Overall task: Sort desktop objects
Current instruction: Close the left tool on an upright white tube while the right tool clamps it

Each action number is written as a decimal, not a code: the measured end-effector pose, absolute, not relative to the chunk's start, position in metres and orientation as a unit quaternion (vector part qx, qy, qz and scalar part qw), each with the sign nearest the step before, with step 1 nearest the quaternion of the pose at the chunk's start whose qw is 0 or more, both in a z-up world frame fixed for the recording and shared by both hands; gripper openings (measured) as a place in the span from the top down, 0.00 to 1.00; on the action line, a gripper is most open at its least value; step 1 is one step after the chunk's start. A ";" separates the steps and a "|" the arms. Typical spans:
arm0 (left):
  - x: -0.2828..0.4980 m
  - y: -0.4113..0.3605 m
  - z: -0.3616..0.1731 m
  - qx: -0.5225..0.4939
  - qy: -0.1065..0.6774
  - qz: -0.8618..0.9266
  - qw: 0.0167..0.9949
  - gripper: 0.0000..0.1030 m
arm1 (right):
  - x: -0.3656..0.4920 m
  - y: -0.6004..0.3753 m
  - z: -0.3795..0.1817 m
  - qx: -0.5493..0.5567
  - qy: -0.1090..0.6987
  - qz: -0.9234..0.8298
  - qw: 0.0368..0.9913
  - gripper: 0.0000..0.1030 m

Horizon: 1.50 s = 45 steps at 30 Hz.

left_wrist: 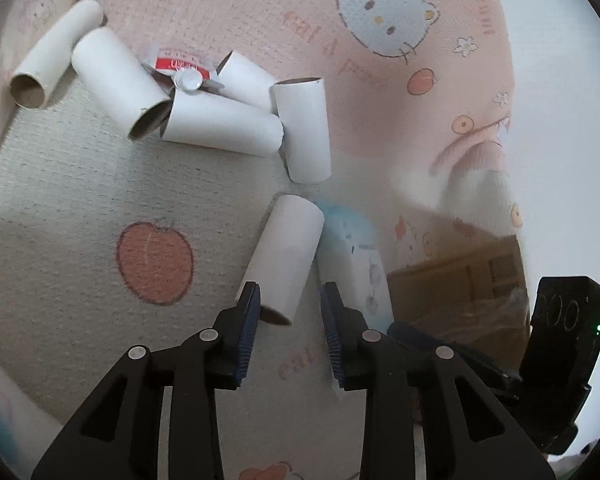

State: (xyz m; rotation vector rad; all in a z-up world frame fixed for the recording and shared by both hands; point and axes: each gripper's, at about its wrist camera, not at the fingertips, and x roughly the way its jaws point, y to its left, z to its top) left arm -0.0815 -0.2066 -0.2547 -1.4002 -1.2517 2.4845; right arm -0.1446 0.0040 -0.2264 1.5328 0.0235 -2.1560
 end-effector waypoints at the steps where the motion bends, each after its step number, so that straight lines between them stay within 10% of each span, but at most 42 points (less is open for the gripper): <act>1: -0.086 -0.207 -0.256 -0.453 -0.399 0.797 0.011 0.68 | -0.147 0.004 -0.228 0.560 0.001 -0.791 0.247 0.61; 17: -0.121 -0.239 -0.296 -0.469 -0.512 0.719 0.040 0.58 | -0.187 -0.034 -0.271 0.596 -0.030 -0.766 0.239 0.61; 45: -0.114 -0.189 -0.296 -0.553 -0.402 0.726 0.076 0.59 | -0.157 -0.039 -0.283 0.602 0.024 -0.750 0.273 0.61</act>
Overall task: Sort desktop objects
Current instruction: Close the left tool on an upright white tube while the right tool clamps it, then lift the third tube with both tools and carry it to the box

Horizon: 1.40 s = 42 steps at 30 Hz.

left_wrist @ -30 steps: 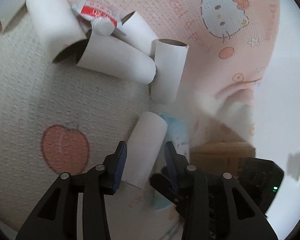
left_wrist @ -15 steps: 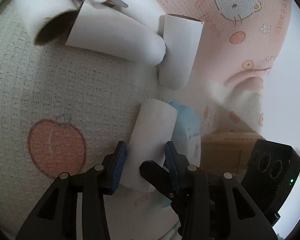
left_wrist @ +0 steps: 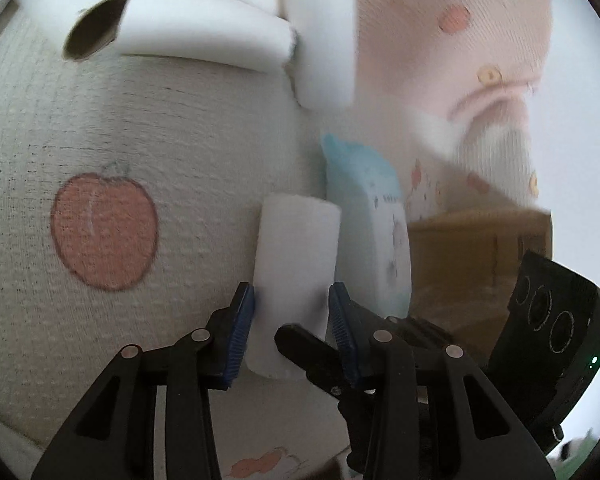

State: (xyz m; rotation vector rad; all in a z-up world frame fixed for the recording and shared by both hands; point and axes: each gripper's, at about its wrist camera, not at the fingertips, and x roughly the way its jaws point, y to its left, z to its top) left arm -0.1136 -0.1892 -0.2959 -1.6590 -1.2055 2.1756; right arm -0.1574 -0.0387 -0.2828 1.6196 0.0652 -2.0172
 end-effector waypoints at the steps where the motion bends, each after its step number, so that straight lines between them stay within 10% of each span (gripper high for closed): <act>1: -0.112 -0.184 -0.292 -0.555 -0.387 0.732 0.079 0.59 | -0.154 -0.036 -0.283 0.605 0.021 -0.748 0.273 0.61; 13: -0.099 -0.145 -0.294 -0.587 -0.346 0.725 0.106 0.58 | -0.113 -0.002 -0.292 0.627 -0.016 -0.734 0.259 0.61; 18: -0.094 -0.146 -0.298 -0.589 -0.340 0.728 0.089 0.41 | -0.112 0.002 -0.294 0.629 -0.021 -0.734 0.253 0.61; 42: -0.073 -0.139 -0.282 -0.557 -0.320 0.762 0.083 0.51 | -0.115 0.008 -0.292 0.620 -0.047 -0.728 0.290 0.61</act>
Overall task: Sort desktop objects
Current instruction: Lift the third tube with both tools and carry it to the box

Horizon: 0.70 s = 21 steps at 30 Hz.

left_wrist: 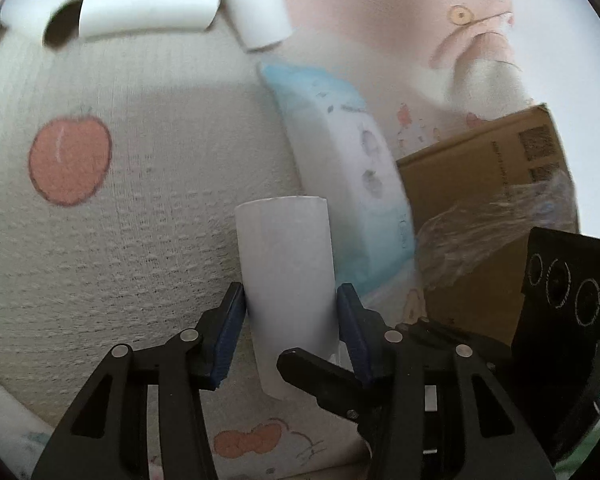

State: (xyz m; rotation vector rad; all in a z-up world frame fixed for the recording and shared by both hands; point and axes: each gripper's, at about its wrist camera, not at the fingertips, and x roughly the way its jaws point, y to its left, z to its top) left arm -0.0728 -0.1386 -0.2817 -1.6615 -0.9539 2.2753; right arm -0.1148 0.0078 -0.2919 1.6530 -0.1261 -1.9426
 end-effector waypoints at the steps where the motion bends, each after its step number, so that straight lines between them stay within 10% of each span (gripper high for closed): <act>1: -0.070 -0.140 -0.274 -0.548 -0.321 0.767 0.088 0.51 | -0.113 0.011 -0.288 0.613 -0.050 -0.732 0.295 0.61; 21: -0.094 -0.057 -0.132 -0.455 -0.129 0.871 0.133 0.51 | -0.096 0.052 -0.172 0.458 -0.014 -0.820 0.343 0.61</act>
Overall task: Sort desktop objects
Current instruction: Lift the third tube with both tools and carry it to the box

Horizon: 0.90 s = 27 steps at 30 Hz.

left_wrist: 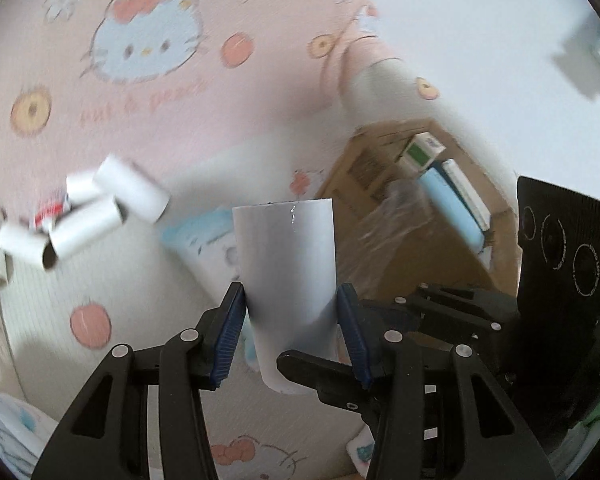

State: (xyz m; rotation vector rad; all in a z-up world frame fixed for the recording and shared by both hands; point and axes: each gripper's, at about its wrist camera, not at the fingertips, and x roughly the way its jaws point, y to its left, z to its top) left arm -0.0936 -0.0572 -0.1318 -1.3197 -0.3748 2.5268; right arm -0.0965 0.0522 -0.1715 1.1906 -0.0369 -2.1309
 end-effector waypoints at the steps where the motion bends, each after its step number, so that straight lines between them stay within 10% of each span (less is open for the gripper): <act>1: -0.094 -0.052 -0.126 -0.451 -0.122 0.874 0.136 0.51 | -0.094 0.058 -0.165 0.453 -0.014 -0.823 0.343 0.61; 27: -0.163 0.076 -0.057 -0.445 -0.082 0.858 0.243 0.51 | -0.086 0.204 -0.090 0.360 -0.098 -0.899 0.230 0.61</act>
